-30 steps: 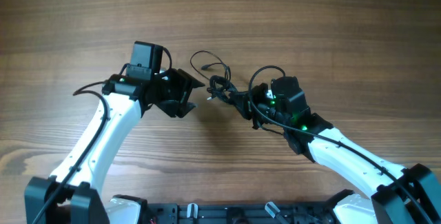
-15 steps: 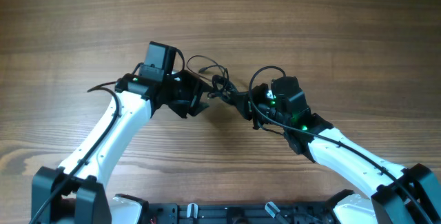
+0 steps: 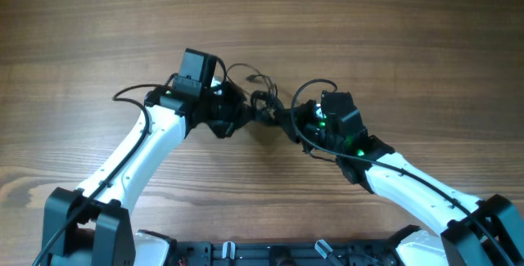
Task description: Untangle cables
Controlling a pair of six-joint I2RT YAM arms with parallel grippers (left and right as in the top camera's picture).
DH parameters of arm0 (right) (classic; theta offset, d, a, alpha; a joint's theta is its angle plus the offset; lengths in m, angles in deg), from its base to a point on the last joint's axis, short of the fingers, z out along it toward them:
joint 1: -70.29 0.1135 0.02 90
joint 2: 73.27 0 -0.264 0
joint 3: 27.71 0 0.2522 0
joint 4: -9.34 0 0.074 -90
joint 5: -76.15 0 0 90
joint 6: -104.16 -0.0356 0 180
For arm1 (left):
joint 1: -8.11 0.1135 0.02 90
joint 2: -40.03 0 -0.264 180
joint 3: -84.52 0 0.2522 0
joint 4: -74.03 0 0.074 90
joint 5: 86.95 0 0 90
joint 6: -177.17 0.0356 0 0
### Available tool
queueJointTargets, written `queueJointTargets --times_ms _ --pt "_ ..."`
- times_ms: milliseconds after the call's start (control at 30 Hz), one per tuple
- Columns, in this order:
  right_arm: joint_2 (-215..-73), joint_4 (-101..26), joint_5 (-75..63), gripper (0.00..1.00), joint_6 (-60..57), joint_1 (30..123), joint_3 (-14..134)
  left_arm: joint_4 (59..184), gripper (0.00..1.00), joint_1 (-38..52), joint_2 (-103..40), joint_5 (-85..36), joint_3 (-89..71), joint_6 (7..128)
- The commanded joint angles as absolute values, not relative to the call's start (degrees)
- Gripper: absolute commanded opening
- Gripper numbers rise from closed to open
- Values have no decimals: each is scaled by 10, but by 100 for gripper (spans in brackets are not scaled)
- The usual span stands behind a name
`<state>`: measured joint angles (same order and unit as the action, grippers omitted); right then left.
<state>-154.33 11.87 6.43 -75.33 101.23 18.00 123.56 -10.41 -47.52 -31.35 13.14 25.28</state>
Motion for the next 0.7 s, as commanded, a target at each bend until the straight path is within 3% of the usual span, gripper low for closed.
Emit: queueJointTargets --times_ms 0,100,333,533,667 --pt "-1548 143 14 4 -715 988 179 1382 4 -107 -480 -235 127 449" --pt "-1548 172 14 4 -686 972 179 1485 4 -107 -480 -101 127 448" --pt "-1548 254 21 4 -683 912 179 1499 4 -107 -480 -35 127 448" --pt "-1548 294 46 4 -681 847 179 1492 4 -107 -480 -36 127 448" --pt "-1548 269 123 8 -618 845 179 1398 4 -107 -480 -155 127 448"
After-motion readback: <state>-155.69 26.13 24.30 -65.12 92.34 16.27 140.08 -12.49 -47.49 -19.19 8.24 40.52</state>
